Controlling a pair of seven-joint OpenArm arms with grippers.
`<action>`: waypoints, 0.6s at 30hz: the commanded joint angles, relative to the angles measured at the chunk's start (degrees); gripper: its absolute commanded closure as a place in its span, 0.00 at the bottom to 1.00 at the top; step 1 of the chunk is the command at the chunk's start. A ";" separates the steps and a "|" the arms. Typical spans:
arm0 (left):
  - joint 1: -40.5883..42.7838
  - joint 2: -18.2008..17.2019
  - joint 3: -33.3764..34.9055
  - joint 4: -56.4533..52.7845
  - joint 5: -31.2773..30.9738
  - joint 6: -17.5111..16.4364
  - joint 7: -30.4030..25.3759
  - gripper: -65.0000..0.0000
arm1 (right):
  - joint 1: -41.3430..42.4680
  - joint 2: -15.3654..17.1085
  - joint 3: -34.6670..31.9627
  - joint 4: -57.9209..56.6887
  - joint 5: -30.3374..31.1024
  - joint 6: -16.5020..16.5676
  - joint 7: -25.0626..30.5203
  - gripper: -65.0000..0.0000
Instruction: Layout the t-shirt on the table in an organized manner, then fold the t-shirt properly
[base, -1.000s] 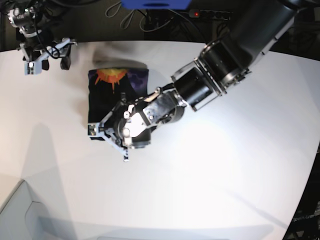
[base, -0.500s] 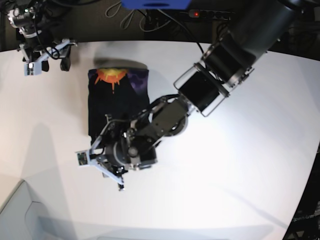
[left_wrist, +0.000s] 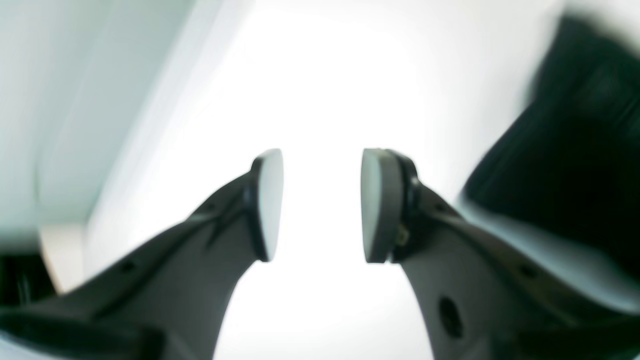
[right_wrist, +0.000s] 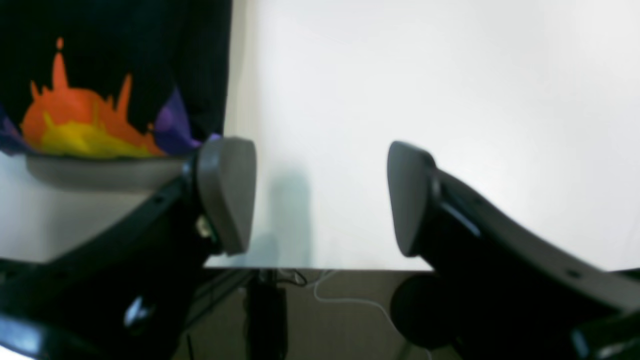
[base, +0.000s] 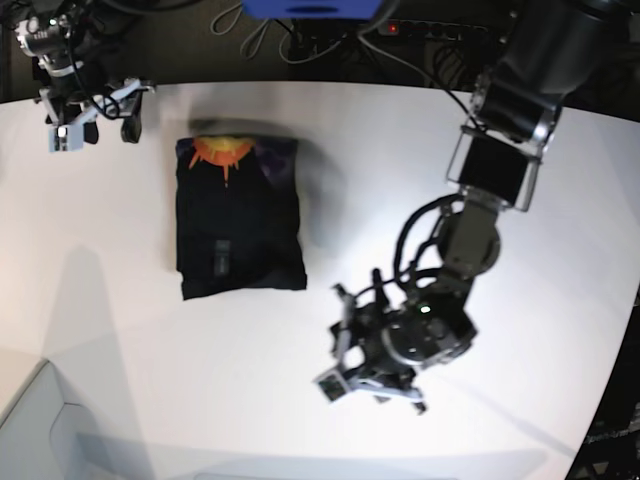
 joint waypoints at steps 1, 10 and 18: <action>-0.57 -1.09 -2.72 2.67 -0.38 0.46 -0.28 0.63 | -0.09 0.30 0.23 1.19 0.78 0.21 1.14 0.37; 20.17 -11.11 -26.99 15.77 -0.47 0.37 4.73 0.85 | -0.61 0.39 0.32 1.19 0.61 0.21 1.06 0.59; 36.79 -11.20 -40.26 25.61 -0.56 0.28 4.91 1.00 | -5.89 0.30 2.16 1.19 0.61 0.21 1.06 1.00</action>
